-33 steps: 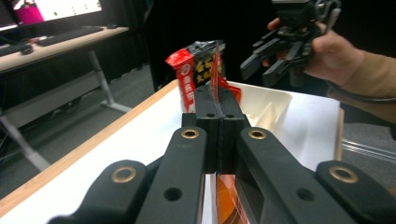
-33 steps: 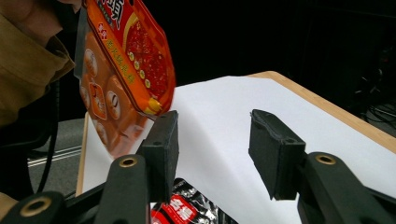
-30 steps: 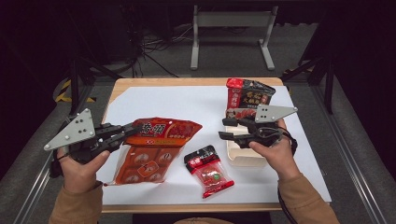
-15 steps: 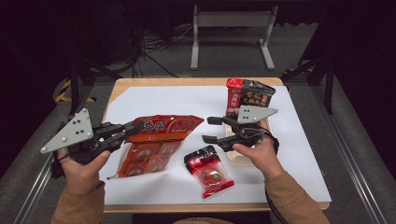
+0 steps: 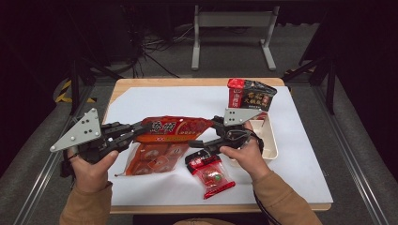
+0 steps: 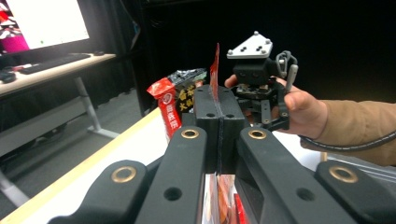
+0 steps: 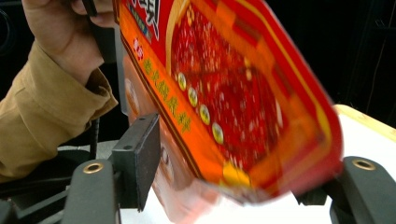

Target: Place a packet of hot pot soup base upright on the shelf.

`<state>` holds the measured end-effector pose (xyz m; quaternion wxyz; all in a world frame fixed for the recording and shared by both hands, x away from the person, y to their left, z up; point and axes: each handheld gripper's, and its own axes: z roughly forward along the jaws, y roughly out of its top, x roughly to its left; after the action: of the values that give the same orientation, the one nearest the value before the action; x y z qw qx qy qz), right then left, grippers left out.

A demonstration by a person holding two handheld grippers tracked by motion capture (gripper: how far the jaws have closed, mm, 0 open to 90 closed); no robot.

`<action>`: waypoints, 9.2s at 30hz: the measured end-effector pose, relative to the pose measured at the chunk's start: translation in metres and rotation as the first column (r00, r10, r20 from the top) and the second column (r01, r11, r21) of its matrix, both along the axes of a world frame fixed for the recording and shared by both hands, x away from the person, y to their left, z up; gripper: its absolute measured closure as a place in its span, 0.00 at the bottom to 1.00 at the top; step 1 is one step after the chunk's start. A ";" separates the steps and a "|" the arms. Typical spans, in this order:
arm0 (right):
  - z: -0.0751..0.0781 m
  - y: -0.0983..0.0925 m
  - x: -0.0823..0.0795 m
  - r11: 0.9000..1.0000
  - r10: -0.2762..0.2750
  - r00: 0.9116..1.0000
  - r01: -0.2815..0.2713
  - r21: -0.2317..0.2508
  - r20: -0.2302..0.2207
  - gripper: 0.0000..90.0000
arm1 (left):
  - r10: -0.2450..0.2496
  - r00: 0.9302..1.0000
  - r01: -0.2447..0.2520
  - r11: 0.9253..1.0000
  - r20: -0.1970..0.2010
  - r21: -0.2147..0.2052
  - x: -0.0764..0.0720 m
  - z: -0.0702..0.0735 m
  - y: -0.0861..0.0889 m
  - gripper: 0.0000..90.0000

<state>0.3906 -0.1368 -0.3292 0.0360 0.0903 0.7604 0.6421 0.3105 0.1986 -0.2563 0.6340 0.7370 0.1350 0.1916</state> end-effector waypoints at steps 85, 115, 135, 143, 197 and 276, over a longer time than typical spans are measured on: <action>0.131 -0.091 0.000 0.969 -0.153 0.988 0.156 -0.192 0.032 1.00 | 0.165 0.973 -0.163 0.986 -0.160 0.026 0.047 -0.037 0.024 0.53; 0.136 -0.149 0.010 0.940 -0.300 0.953 0.303 -0.154 0.044 1.00 | 0.180 0.965 -0.172 0.983 -0.189 0.055 0.055 -0.045 0.027 0.49; 0.125 -0.166 0.014 0.905 -0.405 0.914 0.404 -0.131 0.015 1.00 | 0.181 0.964 -0.172 0.983 -0.196 0.062 0.057 -0.048 0.027 0.48; 0.113 -0.170 0.016 0.885 -0.450 0.893 0.446 -0.131 0.003 1.00 | 0.177 0.966 -0.168 0.984 -0.190 0.063 0.058 -0.049 0.027 0.47; 0.050 -0.185 0.014 0.861 -0.501 0.864 0.491 -0.135 -0.054 0.99 | 0.195 0.954 -0.179 0.980 -0.227 0.090 0.070 -0.062 0.016 0.34; 0.006 -0.237 -0.035 0.732 -0.656 0.755 0.644 -0.223 0.028 0.37 | 0.103 0.921 -0.016 0.973 -0.375 0.230 0.084 -0.130 -0.048 0.23</action>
<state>0.3555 -0.3734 -0.3228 0.2478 0.3626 0.7475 0.4985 0.3949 0.1510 -0.3865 0.5026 0.8219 0.2569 0.0765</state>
